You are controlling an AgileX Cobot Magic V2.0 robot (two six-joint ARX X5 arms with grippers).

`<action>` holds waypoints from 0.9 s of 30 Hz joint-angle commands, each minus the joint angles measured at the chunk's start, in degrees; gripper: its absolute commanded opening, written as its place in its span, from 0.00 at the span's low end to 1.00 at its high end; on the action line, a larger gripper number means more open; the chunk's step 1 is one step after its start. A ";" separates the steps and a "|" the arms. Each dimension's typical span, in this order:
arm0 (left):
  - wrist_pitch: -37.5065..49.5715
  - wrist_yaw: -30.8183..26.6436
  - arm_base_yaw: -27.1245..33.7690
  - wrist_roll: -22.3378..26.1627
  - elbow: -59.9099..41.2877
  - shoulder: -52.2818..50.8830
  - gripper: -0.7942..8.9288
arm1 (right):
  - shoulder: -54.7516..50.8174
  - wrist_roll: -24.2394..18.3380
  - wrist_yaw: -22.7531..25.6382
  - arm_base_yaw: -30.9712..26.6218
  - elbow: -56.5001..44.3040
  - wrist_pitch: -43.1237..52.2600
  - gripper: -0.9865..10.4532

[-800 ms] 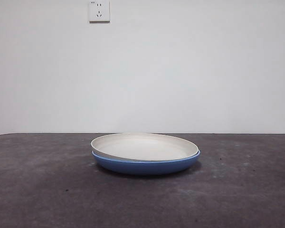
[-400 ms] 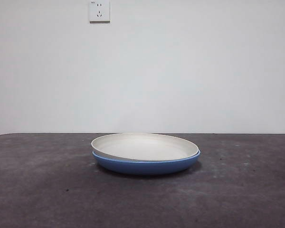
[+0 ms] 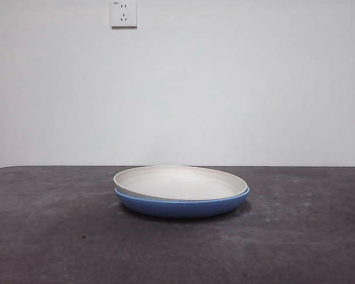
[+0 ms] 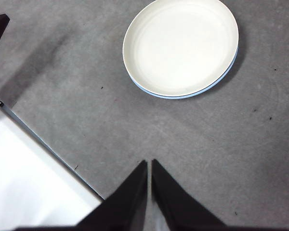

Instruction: Pick up the white plate, put it on the blue plate, put it on desk

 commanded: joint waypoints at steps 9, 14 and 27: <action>-0.44 0.09 0.11 -0.35 -1.18 -0.11 0.09 | 0.13 -0.48 0.04 0.11 0.81 0.57 0.09; -0.44 0.09 0.11 -0.35 -1.18 -0.11 0.09 | -4.87 -3.28 0.02 -5.27 0.79 2.69 0.09; -0.44 0.09 0.11 -0.35 -1.18 -0.11 0.09 | -29.64 -7.08 5.70 -26.29 -17.92 33.11 0.09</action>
